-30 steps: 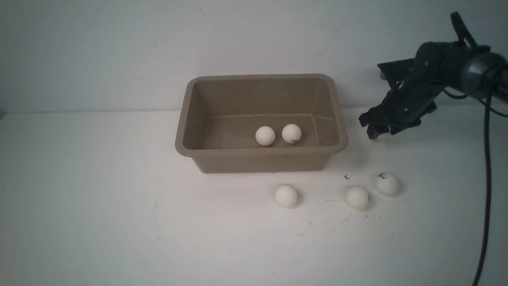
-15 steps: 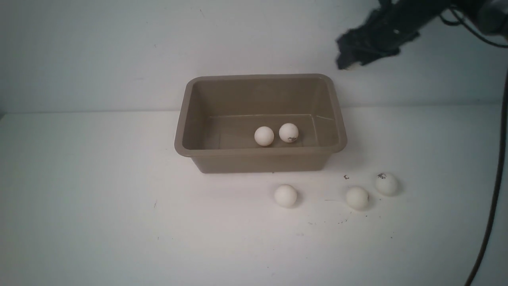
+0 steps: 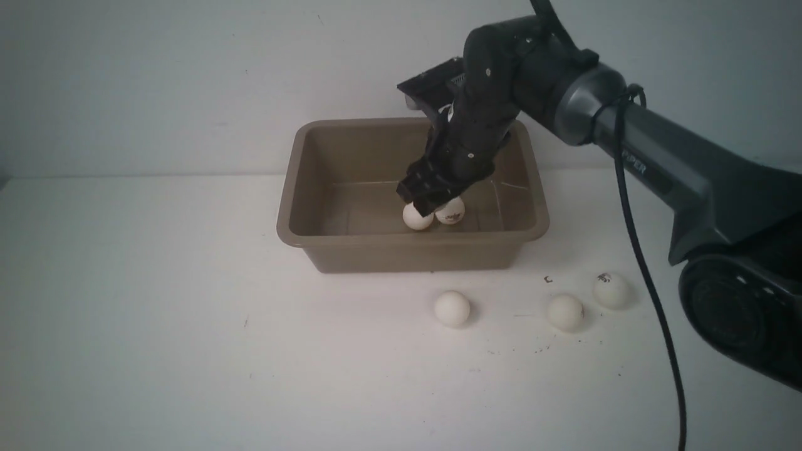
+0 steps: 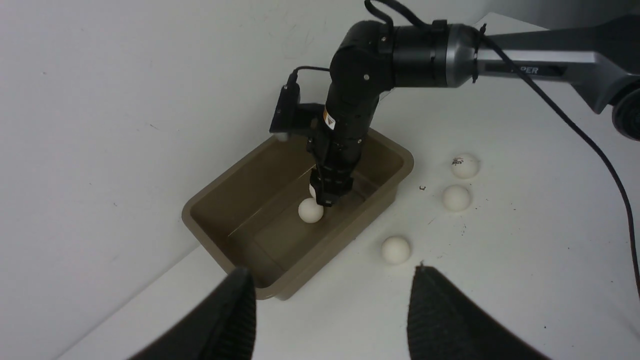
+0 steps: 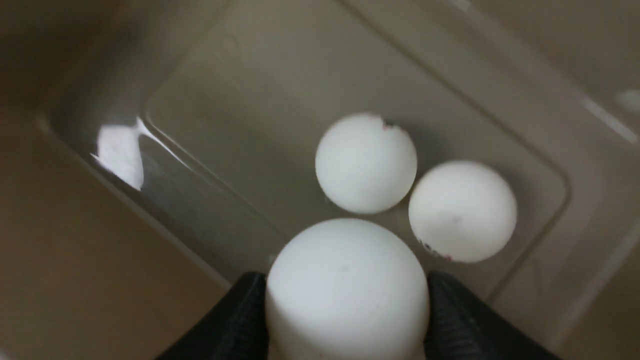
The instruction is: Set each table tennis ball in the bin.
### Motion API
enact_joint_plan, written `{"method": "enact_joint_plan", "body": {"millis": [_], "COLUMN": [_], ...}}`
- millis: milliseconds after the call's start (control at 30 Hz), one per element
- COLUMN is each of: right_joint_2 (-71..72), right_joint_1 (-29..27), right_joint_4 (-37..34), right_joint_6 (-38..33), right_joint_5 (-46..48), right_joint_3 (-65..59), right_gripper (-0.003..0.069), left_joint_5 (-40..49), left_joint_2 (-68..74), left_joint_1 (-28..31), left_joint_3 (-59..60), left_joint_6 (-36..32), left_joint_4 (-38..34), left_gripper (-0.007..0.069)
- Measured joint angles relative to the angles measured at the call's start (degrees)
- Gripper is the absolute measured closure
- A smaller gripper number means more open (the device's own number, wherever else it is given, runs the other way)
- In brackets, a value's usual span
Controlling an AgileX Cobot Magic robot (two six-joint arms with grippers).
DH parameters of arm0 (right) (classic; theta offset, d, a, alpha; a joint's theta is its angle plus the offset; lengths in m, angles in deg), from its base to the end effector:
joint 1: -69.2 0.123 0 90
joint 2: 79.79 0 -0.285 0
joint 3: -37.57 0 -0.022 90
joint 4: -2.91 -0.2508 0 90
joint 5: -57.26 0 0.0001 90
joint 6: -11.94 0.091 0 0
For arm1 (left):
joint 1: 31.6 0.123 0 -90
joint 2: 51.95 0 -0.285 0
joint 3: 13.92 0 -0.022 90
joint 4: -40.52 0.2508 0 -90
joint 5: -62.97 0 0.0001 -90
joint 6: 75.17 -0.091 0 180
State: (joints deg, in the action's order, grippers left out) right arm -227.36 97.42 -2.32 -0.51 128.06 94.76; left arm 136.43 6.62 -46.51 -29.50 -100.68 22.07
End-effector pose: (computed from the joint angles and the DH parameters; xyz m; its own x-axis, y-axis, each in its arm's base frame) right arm 0.4552 0.2531 0.2104 -0.7268 -0.6005 -0.3333 -0.6422 0.7663 0.0198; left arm 0.0745 -0.0484 0.5271 -0.2173 0.3965 -0.8920 0.6220 0.7605 0.1865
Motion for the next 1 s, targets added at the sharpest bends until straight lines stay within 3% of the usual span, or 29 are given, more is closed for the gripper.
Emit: {"method": "enact_joint_plan", "body": {"millis": [167, 300, 467, 500, 533, 600, 667, 1000], "right_joint_2": [-0.41, 1.08, 9.42, 10.23, 13.14, 16.87, 21.13, 29.23], "right_joint_1": [0.00, 0.00, -0.79, -0.99, -1.81, -2.98, -4.46, -10.93], "right_joint_4": [0.68, 2.45, 6.96, 6.98, 6.98, 7.21, 7.46, 4.00], "right_joint_6": [2.00, 2.05, 2.42, 2.42, 2.56, 2.74, 2.86, 2.62], "right_joint_5": [0.68, 0.79, 1.04, 1.04, 1.04, 0.98, 1.04, 1.04], "right_joint_3": [-0.02, -0.02, -0.02, -0.02, -0.02, -0.81, -2.99, -25.62], "right_gripper": [0.0113, 0.0106, 0.0365, 0.0379, 0.0472, 0.0591, 0.0647, 0.0671], "left_joint_5": [0.00, 0.00, 0.00, 0.00, 0.00, 0.00, 0.00, 0.00], "left_joint_2": [0.00, 0.00, 0.00, 0.00, 0.00, 0.00, 0.00, 0.00], "left_joint_1": [0.00, 0.00, 0.00, 0.00, 0.00, 0.00, 0.00, 0.00], "left_joint_3": [0.00, 0.00, 0.00, 0.00, 0.00, 0.00, 0.00, 0.00], "left_joint_6": [0.05, 0.05, 0.05, 0.05, 0.05, 0.05, 0.05, 0.05], "left_joint_4": [0.00, 0.00, 0.00, 0.00, 0.00, 0.00, 0.00, 0.00], "left_gripper": [0.0251, 0.0251, 0.0262, 0.0262, 0.0262, 0.0262, 0.0262, 0.0262]}}
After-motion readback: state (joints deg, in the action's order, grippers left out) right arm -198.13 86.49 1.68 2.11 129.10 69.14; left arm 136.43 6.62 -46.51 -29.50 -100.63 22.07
